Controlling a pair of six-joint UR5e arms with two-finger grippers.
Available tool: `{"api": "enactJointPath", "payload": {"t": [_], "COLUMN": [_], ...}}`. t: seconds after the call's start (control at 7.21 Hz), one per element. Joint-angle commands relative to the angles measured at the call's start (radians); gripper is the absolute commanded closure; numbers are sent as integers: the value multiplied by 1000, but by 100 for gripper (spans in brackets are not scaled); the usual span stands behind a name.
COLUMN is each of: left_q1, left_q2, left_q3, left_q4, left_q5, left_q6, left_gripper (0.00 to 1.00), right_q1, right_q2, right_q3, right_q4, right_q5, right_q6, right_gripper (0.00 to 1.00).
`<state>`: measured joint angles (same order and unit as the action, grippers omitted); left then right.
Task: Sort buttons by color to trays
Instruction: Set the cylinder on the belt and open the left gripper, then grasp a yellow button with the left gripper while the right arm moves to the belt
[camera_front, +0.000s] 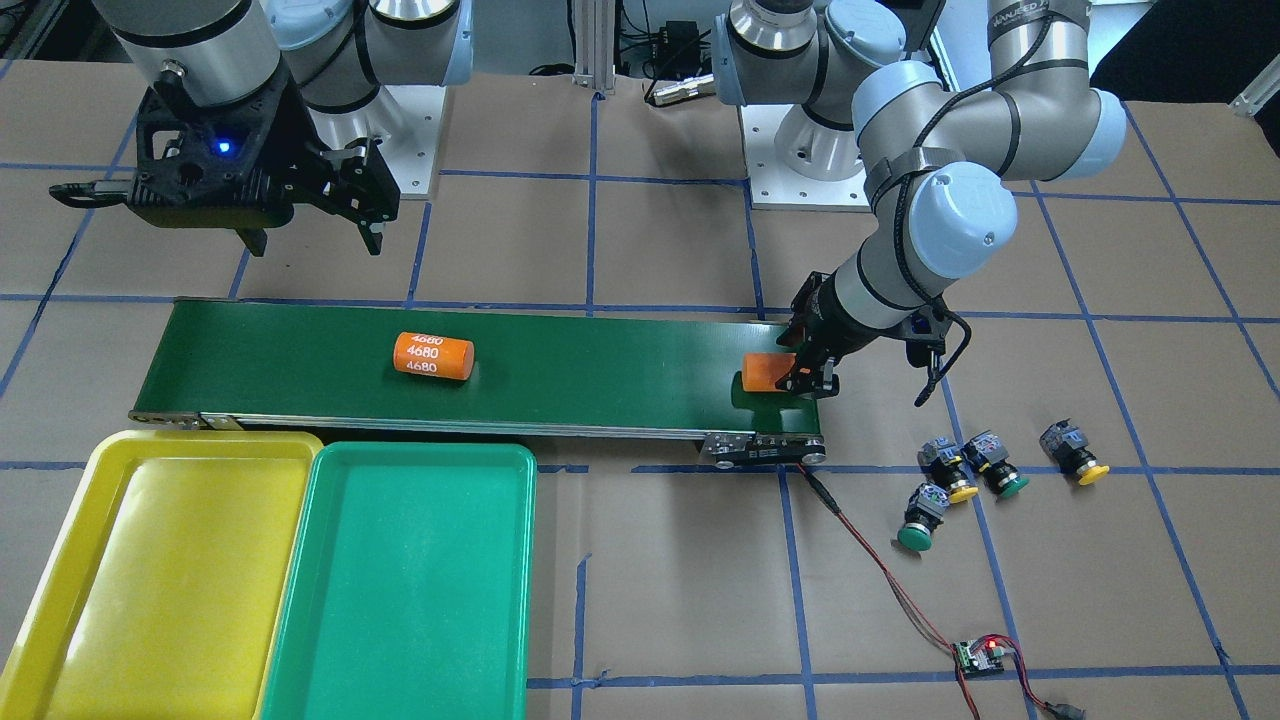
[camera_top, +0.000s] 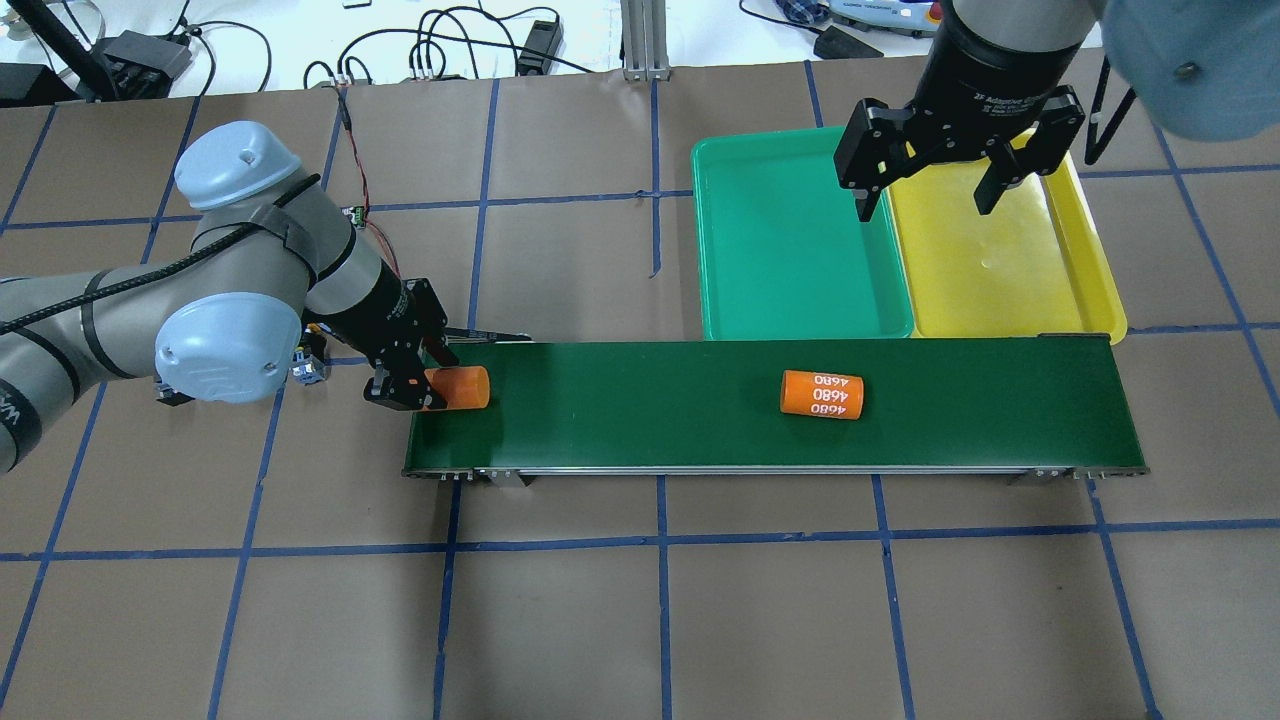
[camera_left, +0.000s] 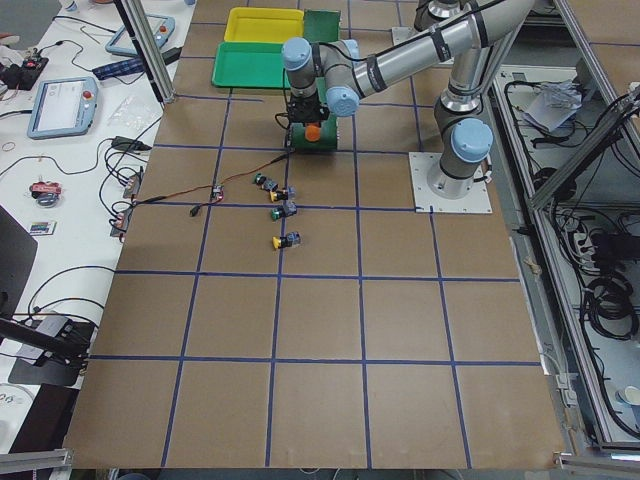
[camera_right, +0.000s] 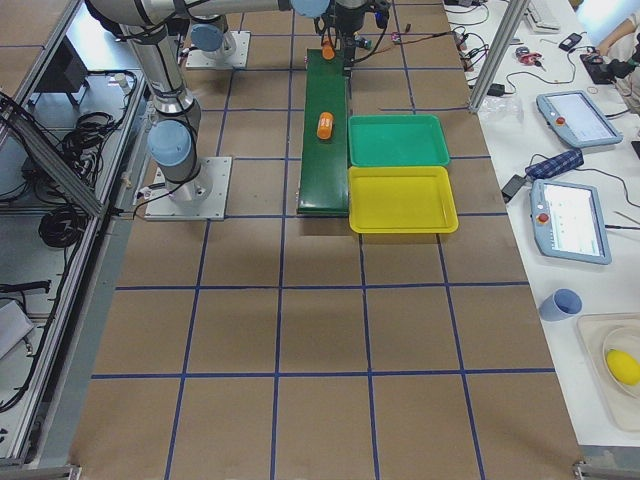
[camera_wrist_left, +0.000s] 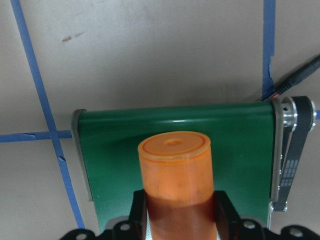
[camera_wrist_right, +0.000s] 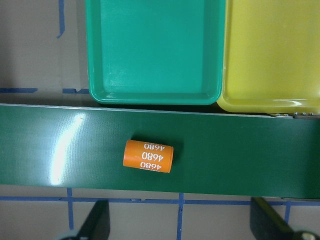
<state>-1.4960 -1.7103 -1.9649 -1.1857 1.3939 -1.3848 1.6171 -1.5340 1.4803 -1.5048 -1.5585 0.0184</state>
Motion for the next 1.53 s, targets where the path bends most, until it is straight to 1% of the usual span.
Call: {"api": "enactJointPath", "payload": {"t": [0.0,0.14,0.28,0.42,0.55,0.69,0.83,0.97,1.11,1.25,1.39], "left_q1": [-4,-7,-9,-7,20,92,194,283,362,415,446], "left_q2": [0,15,50,70,74,64,58,51,38,34,22], "left_q3": [6,12,43,91,127,158,170,172,170,170,173], "left_q4": [0,0,-6,-29,-63,-113,-147,-153,-150,-137,-132], "left_q5": [-1,-3,0,5,14,19,17,19,60,142,189], "left_q6": [4,6,32,82,205,357,483,677,840,960,1109], "left_gripper": [0,0,0,0,0,0,0,0,0,0,0], "right_q1": [1,1,1,1,1,1,1,0,-3,-34,-113], "right_q2": [0,0,0,0,0,0,0,0,0,0,-2], "right_q3": [0,0,0,0,0,0,0,0,-3,-2,-2], "right_q4": [0,0,0,0,0,0,0,0,3,-1,9], "right_q5": [0,0,0,0,0,0,0,0,-5,-5,9], "right_q6": [0,0,0,0,0,0,0,0,-2,-18,-102], "right_gripper": [0,0,0,0,0,0,0,0,0,0,0]}}
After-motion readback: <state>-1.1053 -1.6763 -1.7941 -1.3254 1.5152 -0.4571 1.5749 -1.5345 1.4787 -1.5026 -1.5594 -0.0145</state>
